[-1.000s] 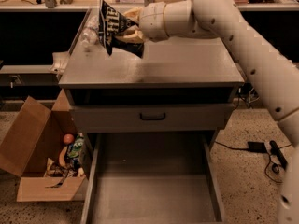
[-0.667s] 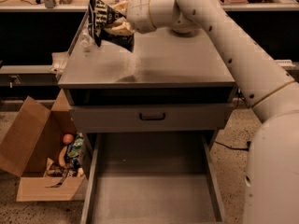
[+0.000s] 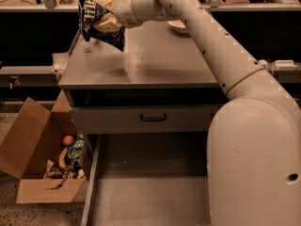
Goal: Pick blue chip bag from middle drawer and place on counter
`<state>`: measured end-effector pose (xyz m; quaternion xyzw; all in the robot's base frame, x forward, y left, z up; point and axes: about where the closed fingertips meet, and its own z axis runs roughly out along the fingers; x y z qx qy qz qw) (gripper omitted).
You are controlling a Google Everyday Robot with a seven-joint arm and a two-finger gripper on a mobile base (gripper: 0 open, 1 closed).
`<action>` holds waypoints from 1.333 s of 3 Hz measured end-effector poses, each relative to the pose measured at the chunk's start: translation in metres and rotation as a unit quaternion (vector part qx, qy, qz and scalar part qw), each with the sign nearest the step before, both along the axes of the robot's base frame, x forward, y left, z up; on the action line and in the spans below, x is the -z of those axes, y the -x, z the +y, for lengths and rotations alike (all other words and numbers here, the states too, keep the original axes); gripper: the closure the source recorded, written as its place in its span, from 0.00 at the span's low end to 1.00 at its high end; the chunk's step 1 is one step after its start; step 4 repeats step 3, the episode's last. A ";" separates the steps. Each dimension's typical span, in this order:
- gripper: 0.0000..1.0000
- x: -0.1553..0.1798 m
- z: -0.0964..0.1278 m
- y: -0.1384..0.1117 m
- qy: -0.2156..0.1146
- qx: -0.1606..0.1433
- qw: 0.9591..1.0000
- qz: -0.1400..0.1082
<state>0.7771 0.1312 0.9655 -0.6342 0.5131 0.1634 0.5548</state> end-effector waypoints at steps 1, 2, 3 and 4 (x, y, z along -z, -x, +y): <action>0.28 0.009 0.005 -0.009 0.009 0.016 1.000 0.023; 0.00 0.024 0.002 -0.017 0.030 0.034 0.998 0.043; 0.00 0.032 -0.003 -0.020 0.036 0.039 0.997 0.051; 0.00 0.032 -0.003 -0.020 0.036 0.039 0.997 0.051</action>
Offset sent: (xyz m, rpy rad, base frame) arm 0.0236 -0.0045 -0.0270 -0.0925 0.1091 -0.1069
